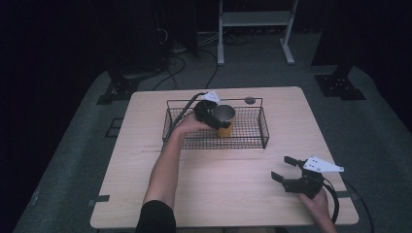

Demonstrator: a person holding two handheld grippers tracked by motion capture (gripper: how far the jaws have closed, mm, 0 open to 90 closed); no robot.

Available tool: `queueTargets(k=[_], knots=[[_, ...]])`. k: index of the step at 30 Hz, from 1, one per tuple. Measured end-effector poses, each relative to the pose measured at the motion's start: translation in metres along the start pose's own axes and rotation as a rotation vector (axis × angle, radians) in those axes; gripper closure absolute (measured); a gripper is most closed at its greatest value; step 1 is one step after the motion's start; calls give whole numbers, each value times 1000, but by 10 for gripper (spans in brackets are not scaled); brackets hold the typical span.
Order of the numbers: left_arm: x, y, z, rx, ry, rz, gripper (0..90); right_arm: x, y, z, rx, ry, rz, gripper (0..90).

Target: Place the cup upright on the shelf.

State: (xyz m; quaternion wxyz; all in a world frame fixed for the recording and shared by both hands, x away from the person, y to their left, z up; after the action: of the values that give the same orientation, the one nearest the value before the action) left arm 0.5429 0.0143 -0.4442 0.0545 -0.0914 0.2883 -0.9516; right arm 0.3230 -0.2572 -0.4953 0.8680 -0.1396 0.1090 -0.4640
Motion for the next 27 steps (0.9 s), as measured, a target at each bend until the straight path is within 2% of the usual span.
queueTargets(k=[9, 27], knots=[[0, -1, 2, 27, 6, 3, 15, 0, 0, 0, 0, 0, 1, 136], [4, -11, 16, 115, 41, 19, 16, 0, -1, 0, 0, -6, 0, 135]])
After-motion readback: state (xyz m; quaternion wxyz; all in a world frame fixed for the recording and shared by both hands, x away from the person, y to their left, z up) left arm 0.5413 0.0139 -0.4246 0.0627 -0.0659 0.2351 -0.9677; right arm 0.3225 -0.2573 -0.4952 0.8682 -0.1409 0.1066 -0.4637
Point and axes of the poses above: each handheld gripper's, and its own axes: y roughly forward along the jaws, z roughly out of its top, x roughly to its right, the point moved 5 cm from there along y, roughly forward along the jaws, and after that the axes turned 12 degrees about -z, right-handed, at the moved point
